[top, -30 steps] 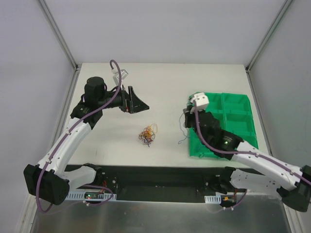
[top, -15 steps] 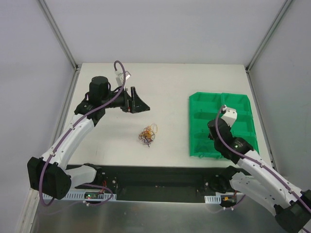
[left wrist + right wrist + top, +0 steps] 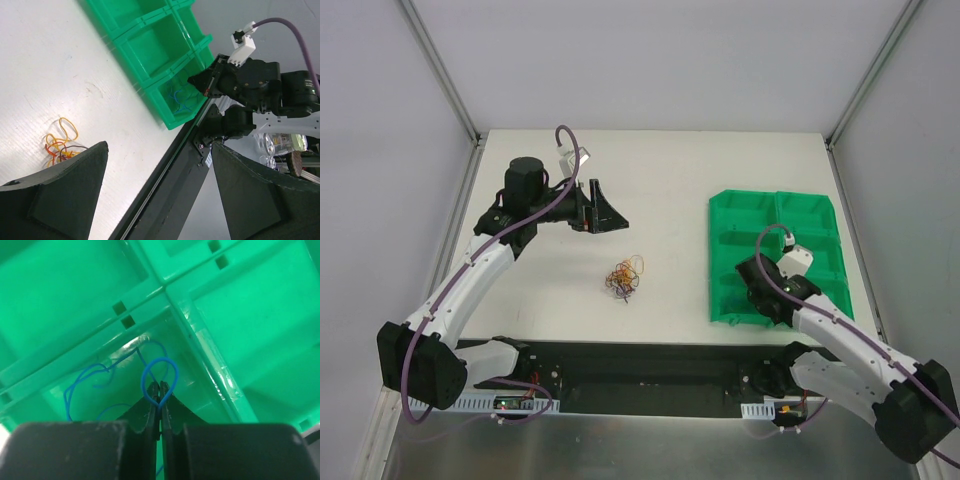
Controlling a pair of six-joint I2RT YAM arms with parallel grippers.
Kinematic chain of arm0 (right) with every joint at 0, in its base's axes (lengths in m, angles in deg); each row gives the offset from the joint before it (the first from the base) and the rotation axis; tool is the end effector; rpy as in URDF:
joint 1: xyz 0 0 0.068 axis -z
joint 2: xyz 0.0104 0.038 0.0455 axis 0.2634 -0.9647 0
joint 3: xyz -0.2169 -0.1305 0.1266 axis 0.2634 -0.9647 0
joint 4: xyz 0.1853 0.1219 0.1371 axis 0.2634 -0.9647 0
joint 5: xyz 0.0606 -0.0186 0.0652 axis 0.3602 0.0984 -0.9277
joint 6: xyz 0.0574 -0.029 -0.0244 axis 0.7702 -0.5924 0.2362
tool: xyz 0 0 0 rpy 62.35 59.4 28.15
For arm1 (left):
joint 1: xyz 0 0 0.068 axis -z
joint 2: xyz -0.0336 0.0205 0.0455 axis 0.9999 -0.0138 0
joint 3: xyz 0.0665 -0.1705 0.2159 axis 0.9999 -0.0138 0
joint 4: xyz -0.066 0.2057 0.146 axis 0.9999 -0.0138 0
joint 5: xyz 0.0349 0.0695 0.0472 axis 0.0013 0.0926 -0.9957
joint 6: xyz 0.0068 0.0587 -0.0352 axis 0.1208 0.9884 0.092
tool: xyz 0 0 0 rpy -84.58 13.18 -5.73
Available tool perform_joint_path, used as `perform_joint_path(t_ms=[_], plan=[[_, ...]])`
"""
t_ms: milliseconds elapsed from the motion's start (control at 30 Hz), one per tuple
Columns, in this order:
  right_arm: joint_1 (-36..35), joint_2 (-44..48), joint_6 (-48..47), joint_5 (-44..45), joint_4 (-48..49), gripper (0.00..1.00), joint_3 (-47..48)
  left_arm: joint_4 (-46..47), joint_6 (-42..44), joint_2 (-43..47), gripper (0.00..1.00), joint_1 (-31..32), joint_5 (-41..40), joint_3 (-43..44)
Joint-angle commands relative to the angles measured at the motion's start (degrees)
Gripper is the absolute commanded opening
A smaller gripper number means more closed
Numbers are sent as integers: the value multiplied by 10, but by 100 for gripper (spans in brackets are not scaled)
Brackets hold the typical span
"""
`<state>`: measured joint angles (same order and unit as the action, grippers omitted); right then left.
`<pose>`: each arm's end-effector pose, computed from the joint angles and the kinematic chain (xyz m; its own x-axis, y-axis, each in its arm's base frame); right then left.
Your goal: Untangle the cables
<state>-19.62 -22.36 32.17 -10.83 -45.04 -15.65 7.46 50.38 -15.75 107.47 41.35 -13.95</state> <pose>0.1433 0.0564 0.1993 -0.6542 0.1755 -0.7357 0.3494 0.9328 -0.0881 0.2458 -0.1244 0.3602 -0.6460 -0.1092 -0.7554 0.6604 0.4163 -0.6250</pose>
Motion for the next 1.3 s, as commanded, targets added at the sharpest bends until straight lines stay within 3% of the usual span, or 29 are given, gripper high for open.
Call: perform_joint_path(t_ms=[0, 167, 300, 633, 767, 900, 1033, 1267], plan=[[18, -50, 10, -36, -6, 5, 16, 9, 8, 5, 83, -4, 13, 12], [33, -65, -32, -53, 13, 18, 23, 10, 9, 6, 83, -4, 11, 12], [33, -39, -86, -43, -18, 40, 53, 9, 9, 8, 83, -4, 10, 12], [33, 46, -210, -98, -82, 79, 135, 9, 13, 10, 83, -4, 4, 11], [32, 31, -271, -269, -6, 75, 130, 9, 16, 8, 83, -4, 2, 11], [32, -6, -267, -364, 52, 54, 102, 10, 20, 5, 84, -4, -3, 9], [33, -49, -262, -340, 64, 27, 78, 6, 25, -3, 83, -4, -8, 8], [62, -127, -243, -253, 81, 26, 46, 3, 27, -7, 83, -4, -10, 8]])
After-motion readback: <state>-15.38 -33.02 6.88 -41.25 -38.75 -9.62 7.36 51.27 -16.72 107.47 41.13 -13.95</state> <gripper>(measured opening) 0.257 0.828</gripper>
